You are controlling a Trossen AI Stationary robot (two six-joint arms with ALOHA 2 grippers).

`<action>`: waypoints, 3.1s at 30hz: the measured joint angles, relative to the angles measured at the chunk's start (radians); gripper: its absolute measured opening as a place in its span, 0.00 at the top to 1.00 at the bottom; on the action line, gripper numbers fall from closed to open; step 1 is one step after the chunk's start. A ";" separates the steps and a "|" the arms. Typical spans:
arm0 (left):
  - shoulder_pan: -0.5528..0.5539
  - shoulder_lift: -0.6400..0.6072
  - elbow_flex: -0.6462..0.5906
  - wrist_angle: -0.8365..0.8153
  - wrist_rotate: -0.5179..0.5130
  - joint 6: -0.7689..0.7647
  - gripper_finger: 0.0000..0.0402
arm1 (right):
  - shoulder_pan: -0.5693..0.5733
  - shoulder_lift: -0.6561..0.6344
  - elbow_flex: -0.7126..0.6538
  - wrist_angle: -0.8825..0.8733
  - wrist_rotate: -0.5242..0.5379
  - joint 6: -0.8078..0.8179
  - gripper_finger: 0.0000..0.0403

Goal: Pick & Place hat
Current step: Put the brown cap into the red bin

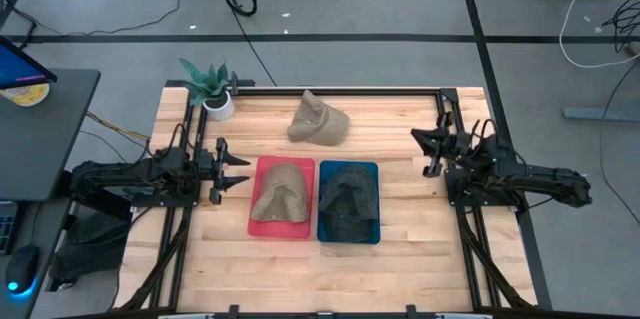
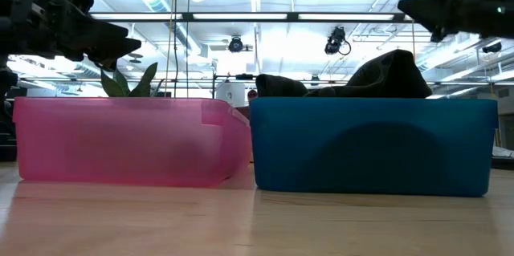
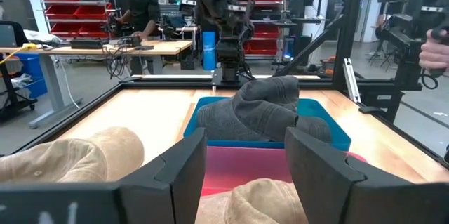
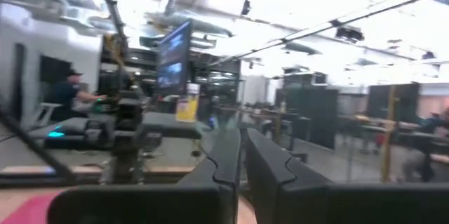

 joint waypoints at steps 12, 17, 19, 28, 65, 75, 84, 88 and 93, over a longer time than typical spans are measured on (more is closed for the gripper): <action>0.000 0.000 0.000 0.006 -0.004 0.000 0.51 | -0.016 0.379 0.421 -0.203 0.059 -0.114 0.93; 0.000 0.000 0.000 0.007 -0.004 0.000 0.51 | -0.069 0.600 0.610 -0.312 0.056 -0.153 0.93; 0.000 0.000 0.000 0.008 -0.004 0.000 0.51 | -0.096 0.675 0.679 -0.349 0.045 -0.164 0.93; 0.000 0.000 0.000 0.010 -0.004 0.000 0.51 | -0.224 0.941 0.929 -0.507 -0.059 -0.200 0.93; 0.000 0.000 0.000 0.009 -0.004 0.000 0.51 | -0.279 1.715 1.362 -0.855 -0.219 -0.452 0.74; 0.000 0.000 0.000 0.009 -0.004 0.000 0.51 | -0.275 1.771 1.379 -0.830 -0.212 -0.501 0.51; 0.000 0.000 0.000 0.008 -0.004 0.000 0.51 | -0.273 1.960 1.654 -1.064 -0.242 -0.545 0.47; 0.000 0.000 0.000 0.008 -0.004 0.000 0.51 | -0.264 2.007 1.728 -1.211 -0.259 -0.603 0.47; 0.000 0.000 0.000 0.008 -0.004 0.000 0.51 | -0.255 2.020 1.730 -1.299 -0.217 -0.631 0.47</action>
